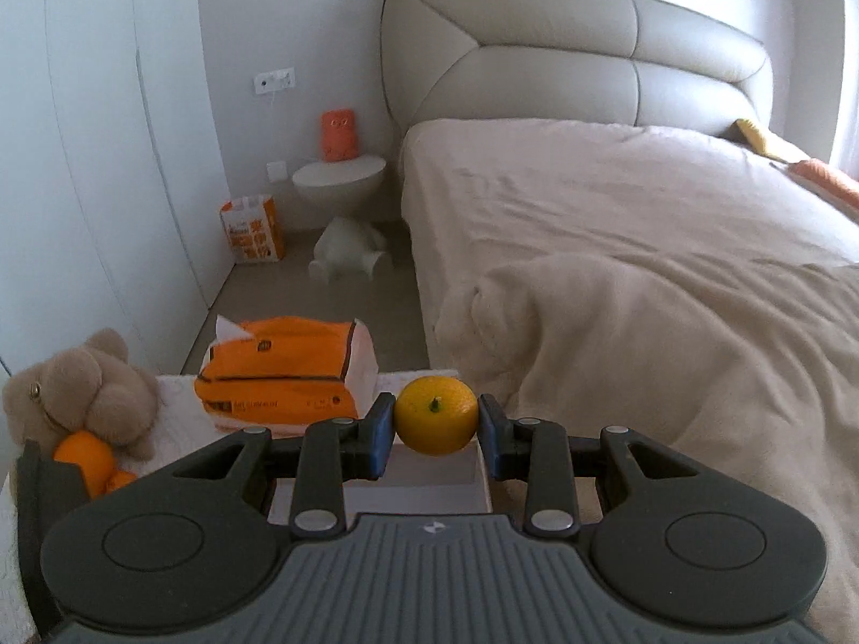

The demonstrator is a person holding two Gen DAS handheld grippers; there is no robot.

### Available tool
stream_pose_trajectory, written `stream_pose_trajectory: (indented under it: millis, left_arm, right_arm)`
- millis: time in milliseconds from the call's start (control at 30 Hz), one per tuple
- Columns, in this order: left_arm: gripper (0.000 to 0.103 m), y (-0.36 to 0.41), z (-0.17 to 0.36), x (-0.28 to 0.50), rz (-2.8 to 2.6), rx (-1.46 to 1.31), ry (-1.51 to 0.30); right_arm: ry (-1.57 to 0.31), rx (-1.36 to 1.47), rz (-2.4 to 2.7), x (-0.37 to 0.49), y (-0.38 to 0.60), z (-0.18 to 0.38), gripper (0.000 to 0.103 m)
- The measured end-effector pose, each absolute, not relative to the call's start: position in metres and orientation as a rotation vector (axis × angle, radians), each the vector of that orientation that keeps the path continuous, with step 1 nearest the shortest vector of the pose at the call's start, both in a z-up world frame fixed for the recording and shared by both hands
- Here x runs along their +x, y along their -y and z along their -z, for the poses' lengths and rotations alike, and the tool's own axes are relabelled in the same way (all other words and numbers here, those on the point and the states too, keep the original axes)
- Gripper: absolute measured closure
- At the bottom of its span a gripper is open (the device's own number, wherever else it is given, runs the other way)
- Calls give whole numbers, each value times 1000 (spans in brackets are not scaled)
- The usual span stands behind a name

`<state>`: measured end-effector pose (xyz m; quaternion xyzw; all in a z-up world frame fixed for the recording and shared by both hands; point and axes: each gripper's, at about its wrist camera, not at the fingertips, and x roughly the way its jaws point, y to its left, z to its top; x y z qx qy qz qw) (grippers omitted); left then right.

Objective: Organize fruits
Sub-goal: 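Carry the pear and tangerine into the pink box and open both grippers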

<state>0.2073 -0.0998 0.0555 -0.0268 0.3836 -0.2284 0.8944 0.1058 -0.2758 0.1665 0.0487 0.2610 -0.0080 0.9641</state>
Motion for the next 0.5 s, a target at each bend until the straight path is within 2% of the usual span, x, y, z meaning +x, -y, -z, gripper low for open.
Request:
stream_pose_trajectory:
  millis: [267,500]
  left_arm:
    - [40,20,-91,152,483,-250,-581]
    - [40,-74,-77,77,250,-270,-511]
  right_arm:
    - [-578,119,0,116,271,-154,71]
    - [-680,-6,7,123,240,-129,71]
